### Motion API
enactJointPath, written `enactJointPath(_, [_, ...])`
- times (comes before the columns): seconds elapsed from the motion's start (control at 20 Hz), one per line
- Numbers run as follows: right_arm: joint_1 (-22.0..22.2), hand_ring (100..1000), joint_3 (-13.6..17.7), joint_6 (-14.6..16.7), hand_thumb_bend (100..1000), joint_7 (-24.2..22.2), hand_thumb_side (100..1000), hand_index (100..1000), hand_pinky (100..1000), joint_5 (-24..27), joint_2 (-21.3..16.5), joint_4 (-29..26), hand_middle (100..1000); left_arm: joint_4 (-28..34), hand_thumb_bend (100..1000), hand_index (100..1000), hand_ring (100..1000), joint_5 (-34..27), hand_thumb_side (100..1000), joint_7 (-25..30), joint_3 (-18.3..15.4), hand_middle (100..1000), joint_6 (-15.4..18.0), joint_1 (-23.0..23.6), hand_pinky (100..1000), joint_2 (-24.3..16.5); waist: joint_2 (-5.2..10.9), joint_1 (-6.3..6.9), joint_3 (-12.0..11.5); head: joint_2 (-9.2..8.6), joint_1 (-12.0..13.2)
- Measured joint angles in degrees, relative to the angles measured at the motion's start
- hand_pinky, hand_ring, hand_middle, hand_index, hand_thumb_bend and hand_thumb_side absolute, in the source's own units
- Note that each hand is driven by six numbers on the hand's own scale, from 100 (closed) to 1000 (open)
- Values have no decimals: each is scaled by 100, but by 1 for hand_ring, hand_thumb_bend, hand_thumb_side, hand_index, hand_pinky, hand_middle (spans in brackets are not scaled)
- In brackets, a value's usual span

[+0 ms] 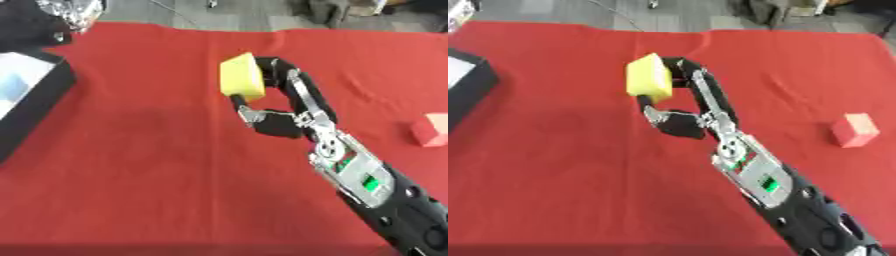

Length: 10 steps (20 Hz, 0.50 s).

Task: Pick up the objects with one hand, pass them to the other hand, and then place them into the box on the other side of the table.

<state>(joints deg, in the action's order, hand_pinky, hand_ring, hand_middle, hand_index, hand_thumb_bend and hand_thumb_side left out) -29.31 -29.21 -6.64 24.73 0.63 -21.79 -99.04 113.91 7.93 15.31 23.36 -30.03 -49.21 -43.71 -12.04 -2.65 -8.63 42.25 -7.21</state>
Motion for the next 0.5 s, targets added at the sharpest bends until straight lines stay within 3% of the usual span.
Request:
enactJointPath(0.25, [-91,764,-192,-167,100,561,100,573,746,182,68,22,435,-103,100,822,738,290,639,801,441,767,-366,-399,738,34,2,8,-70,50,-52])
enactJointPath(0.5, [-152,767,-337,-189,100,837,100,573,743,317,158,78,435,-317,136,852,762,718,615,1499,929,795,-509,-761,764,198,2,18,-157,71,-97])
